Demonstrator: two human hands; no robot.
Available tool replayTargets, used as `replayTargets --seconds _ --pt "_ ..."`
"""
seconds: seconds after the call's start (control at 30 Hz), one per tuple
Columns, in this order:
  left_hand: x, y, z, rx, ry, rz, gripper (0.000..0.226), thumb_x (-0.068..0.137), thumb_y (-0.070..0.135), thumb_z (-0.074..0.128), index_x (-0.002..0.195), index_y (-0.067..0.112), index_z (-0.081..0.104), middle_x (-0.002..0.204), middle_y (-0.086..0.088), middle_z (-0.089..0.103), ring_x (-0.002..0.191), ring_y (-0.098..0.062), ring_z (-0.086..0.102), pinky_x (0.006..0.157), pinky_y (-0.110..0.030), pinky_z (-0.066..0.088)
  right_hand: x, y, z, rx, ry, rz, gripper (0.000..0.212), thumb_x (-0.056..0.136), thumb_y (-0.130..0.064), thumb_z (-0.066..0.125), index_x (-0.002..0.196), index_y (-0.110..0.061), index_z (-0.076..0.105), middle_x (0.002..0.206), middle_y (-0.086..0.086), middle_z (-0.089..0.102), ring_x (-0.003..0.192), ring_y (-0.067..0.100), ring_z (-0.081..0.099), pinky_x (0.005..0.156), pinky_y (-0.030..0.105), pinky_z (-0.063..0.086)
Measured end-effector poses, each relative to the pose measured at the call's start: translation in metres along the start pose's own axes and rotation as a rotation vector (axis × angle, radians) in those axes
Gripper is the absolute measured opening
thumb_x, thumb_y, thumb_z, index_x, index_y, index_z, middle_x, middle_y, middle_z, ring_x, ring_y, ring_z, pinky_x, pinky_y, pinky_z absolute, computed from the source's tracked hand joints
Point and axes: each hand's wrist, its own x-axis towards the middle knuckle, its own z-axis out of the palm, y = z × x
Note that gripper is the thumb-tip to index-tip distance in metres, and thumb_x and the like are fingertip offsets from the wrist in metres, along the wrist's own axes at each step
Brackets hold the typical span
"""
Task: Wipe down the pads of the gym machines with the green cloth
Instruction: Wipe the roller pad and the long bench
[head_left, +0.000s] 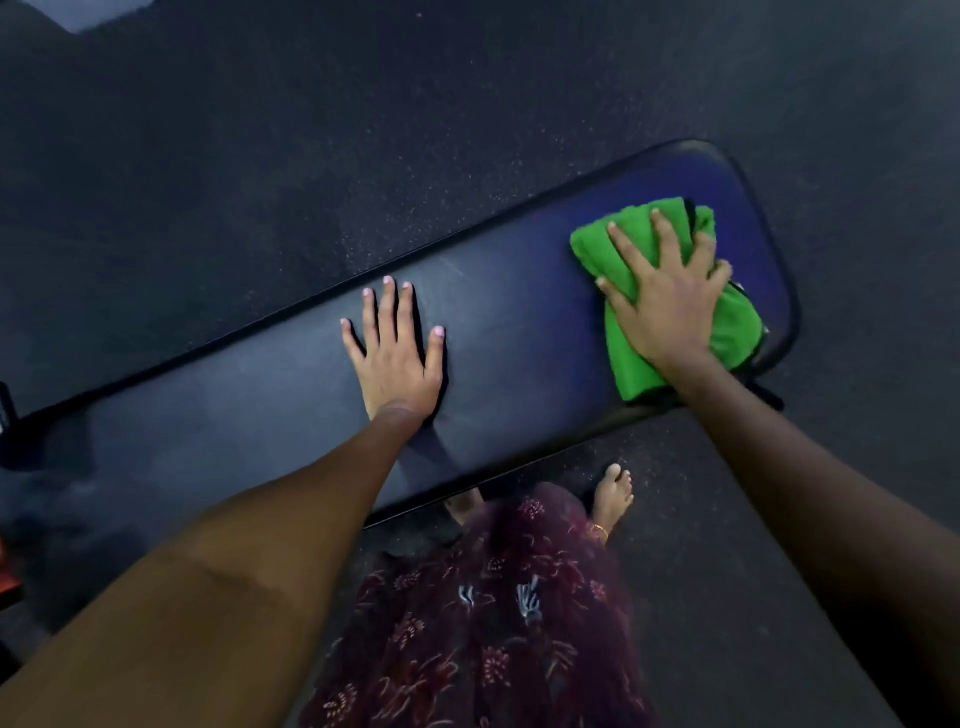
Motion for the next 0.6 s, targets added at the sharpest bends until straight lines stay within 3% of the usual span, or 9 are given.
replayTargets --seconds 0.07,0.13,0.27,0.33,0.4,0.47,0.6 --pt "0.001 0.0 0.0 -0.003 0.0 0.001 0.069 0.093 0.053 0.016 0.151 0.015 0.021 0.159 -0.002 0.015 0.147 -0.022 0.007 0.116 -0.049 -0.002 0.013 -0.034 0.001 0.046 -0.016 0.078 0.058 0.093 -0.053 0.043 0.147 -0.043 0.024 0.159 0.005 0.014 0.14 0.044 0.016 0.107 0.062 0.016" --pt "0.0 -0.001 0.001 -0.003 0.012 0.009 0.07 0.092 0.053 0.017 0.15 0.015 0.023 0.159 -0.002 0.016 0.147 -0.023 0.008 0.116 -0.05 -0.002 0.009 -0.057 0.006 0.023 -0.046 -0.001 0.06 0.094 -0.052 0.042 0.148 -0.042 0.019 0.16 0.005 0.01 0.141 0.043 0.013 0.108 0.063 0.013" --pt "0.004 0.012 0.0 -0.079 0.052 -0.062 0.062 0.093 0.04 0.036 0.146 0.009 0.031 0.157 -0.007 0.021 0.147 -0.027 0.009 0.115 -0.052 -0.002 -0.026 -0.04 0.021 -0.083 -0.001 -0.455 0.057 0.089 -0.05 0.05 0.143 -0.04 0.037 0.154 0.004 0.031 0.131 0.043 0.035 0.102 0.063 0.027" --pt "0.01 0.033 -0.002 -0.165 0.067 -0.148 0.058 0.093 0.028 0.048 0.143 0.005 0.034 0.156 -0.01 0.021 0.147 -0.028 0.009 0.115 -0.054 -0.003 -0.037 -0.007 0.022 -0.157 -0.013 -0.699 0.056 0.085 -0.052 0.044 0.14 -0.041 0.041 0.15 0.002 0.039 0.125 0.039 0.041 0.098 0.059 0.035" --pt "0.016 0.061 -0.002 -0.211 0.048 -0.104 0.057 0.095 0.029 0.049 0.144 0.006 0.032 0.157 -0.009 0.019 0.147 -0.025 0.008 0.115 -0.053 -0.005 -0.033 0.032 0.019 -0.197 -0.037 -0.81 0.058 0.083 -0.053 0.038 0.14 -0.041 0.039 0.15 0.0 0.038 0.124 0.038 0.041 0.098 0.058 0.036" --pt "0.024 0.096 0.001 -0.218 0.003 0.0 0.056 0.098 0.033 0.043 0.147 0.01 0.029 0.158 -0.005 0.016 0.147 -0.022 0.005 0.114 -0.053 -0.008 -0.012 0.06 0.01 -0.197 -0.034 -0.736 0.058 0.084 -0.054 0.037 0.141 -0.042 0.037 0.15 0.001 0.037 0.126 0.041 0.041 0.097 0.06 0.035" --pt "0.031 0.156 0.016 -0.252 0.001 -0.093 0.055 0.102 0.039 0.029 0.15 0.012 0.023 0.16 -0.006 0.008 0.148 -0.021 -0.003 0.113 -0.05 -0.014 0.027 0.033 -0.005 -0.01 0.037 -0.2 0.054 0.091 -0.052 0.044 0.143 -0.044 0.032 0.156 0.001 0.026 0.136 0.044 0.024 0.104 0.061 0.024"
